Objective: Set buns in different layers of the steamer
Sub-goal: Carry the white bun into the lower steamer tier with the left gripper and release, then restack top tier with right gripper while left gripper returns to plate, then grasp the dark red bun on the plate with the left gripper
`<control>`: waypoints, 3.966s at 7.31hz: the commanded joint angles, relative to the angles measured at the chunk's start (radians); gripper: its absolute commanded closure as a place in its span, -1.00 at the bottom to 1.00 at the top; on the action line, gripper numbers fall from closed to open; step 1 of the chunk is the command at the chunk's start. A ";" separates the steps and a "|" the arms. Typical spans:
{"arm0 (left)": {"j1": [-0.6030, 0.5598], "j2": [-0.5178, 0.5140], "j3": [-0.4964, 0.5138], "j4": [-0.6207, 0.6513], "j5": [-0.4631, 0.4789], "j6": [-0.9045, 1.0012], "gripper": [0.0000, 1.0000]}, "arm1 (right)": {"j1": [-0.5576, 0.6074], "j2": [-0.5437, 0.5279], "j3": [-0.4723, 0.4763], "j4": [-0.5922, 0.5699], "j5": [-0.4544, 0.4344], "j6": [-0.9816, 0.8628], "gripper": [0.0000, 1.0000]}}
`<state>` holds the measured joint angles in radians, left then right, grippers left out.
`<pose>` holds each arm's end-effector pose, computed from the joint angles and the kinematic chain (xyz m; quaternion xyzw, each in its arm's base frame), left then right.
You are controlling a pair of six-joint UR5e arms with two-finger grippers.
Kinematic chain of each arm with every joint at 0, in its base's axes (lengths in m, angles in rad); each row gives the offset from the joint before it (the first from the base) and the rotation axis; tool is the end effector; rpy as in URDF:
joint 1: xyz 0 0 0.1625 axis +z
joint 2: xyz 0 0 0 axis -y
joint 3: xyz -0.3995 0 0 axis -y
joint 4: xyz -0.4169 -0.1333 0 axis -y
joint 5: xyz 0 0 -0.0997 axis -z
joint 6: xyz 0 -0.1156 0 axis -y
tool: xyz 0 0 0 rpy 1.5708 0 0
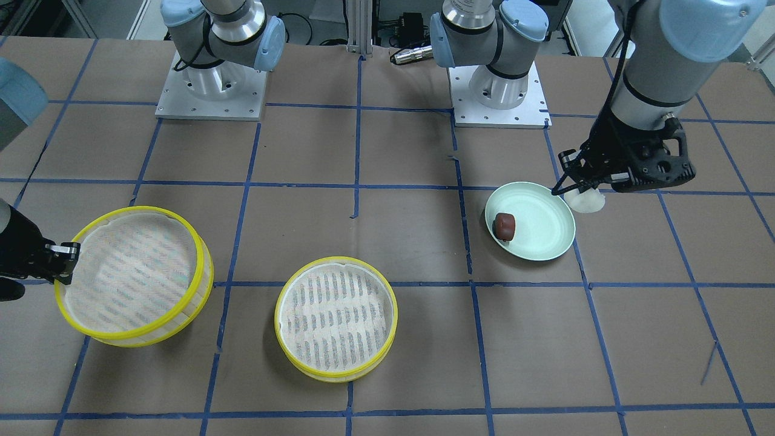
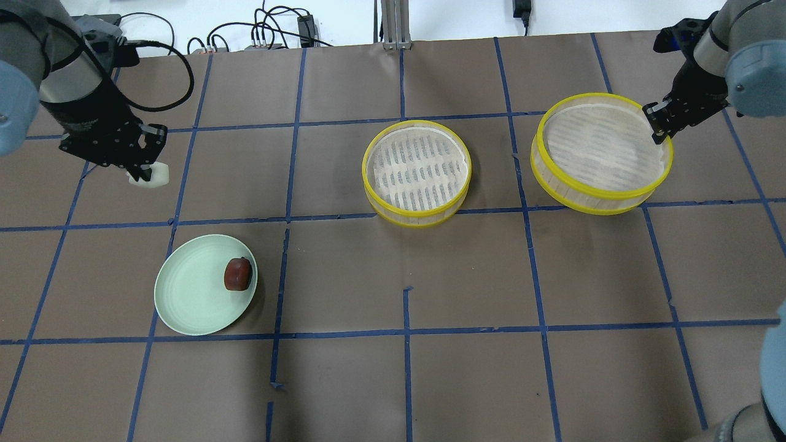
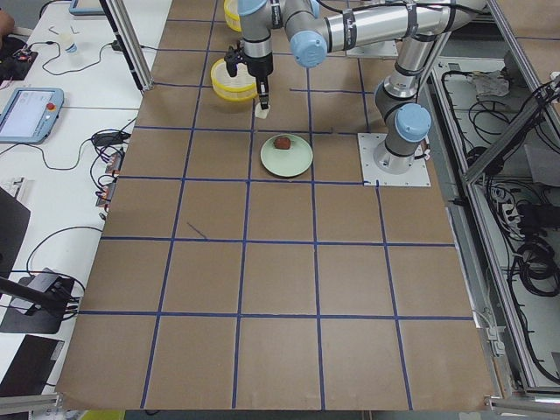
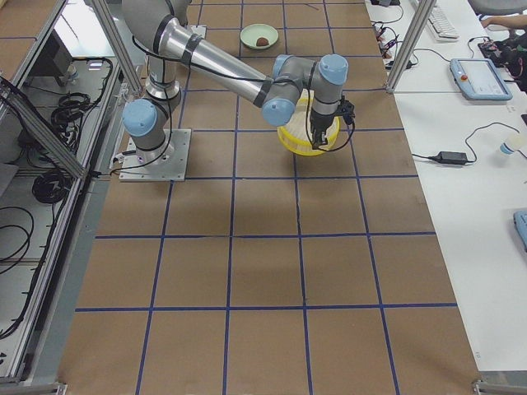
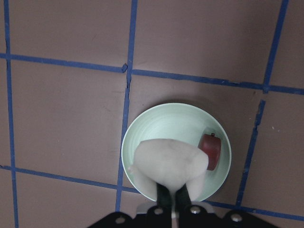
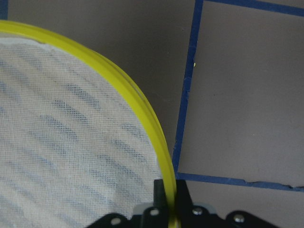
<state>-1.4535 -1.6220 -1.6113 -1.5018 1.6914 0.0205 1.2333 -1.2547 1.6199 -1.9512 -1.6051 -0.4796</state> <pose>-0.0562 -0.5430 0.4063 -0.0476 0.9970 0.0155 0.0593 -0.0816 -0.6232 0.2793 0.0708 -0.9973 0.0002 0.0188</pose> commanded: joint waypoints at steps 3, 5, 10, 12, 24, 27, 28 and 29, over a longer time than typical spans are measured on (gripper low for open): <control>-0.290 -0.214 0.017 0.344 -0.099 -0.208 0.83 | 0.000 0.000 0.000 0.000 0.001 0.001 0.85; -0.404 -0.326 0.021 0.525 -0.187 -0.367 0.83 | 0.000 0.000 0.002 0.002 0.001 0.001 0.85; -0.453 -0.409 0.022 0.661 -0.225 -0.378 -1.00 | 0.000 0.000 0.002 0.002 0.001 0.004 0.84; -0.421 -0.336 0.004 0.649 -0.131 -0.241 -1.00 | 0.000 -0.002 0.000 0.003 0.001 0.007 0.84; 0.036 -0.163 -0.272 0.253 -0.110 0.148 -1.00 | 0.540 0.087 -0.008 -0.112 -0.012 0.975 0.85; 0.036 -0.173 -0.346 0.288 -0.102 0.147 -1.00 | 0.540 0.098 -0.008 -0.112 -0.030 0.958 0.85; 0.038 -0.174 -0.379 0.331 -0.102 0.145 -0.97 | 0.540 0.100 -0.011 -0.110 -0.032 0.958 0.84; 0.038 -0.183 -0.415 0.372 -0.102 0.145 -0.96 | 0.540 0.100 -0.009 -0.109 -0.044 0.948 0.84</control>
<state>-1.4164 -1.7975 -1.9836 -1.1767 1.5891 0.1667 1.7733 -1.1560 1.6100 -2.0618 -1.6381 0.4762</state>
